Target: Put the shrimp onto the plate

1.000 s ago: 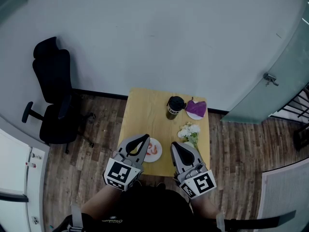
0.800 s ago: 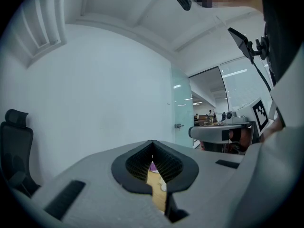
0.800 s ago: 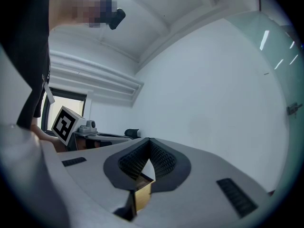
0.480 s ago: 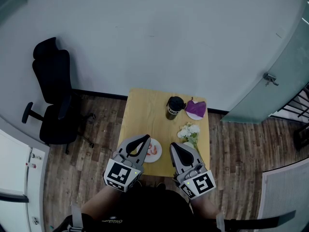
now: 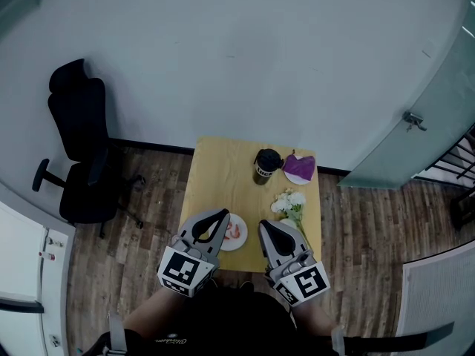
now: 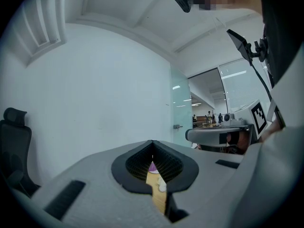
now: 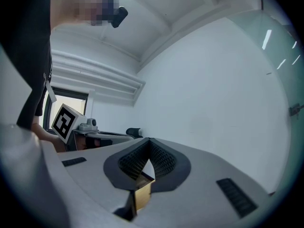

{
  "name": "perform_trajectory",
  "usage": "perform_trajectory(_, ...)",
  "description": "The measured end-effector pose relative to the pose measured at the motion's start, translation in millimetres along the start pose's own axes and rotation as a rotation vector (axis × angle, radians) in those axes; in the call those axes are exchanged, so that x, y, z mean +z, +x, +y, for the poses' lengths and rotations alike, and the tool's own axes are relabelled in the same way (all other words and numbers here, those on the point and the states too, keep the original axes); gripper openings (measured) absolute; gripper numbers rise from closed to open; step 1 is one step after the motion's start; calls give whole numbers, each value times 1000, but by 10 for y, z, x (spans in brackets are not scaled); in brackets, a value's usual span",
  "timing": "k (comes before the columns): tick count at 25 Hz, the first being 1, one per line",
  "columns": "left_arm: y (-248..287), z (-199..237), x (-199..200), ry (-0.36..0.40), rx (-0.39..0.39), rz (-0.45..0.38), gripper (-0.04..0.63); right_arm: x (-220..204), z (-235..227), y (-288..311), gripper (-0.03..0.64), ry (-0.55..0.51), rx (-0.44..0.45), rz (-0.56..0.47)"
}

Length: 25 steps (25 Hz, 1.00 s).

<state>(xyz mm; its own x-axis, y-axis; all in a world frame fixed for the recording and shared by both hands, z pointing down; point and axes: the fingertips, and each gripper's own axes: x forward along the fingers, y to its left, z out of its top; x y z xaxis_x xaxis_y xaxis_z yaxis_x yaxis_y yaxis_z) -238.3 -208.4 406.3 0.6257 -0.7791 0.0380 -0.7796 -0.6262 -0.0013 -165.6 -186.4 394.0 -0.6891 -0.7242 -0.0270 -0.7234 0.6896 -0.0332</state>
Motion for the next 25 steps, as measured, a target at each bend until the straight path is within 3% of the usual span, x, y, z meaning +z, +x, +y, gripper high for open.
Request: perform_trajectory(25,-2,-25,-35,8,-15,16,5,-29,14,9,0,-30,-3,17)
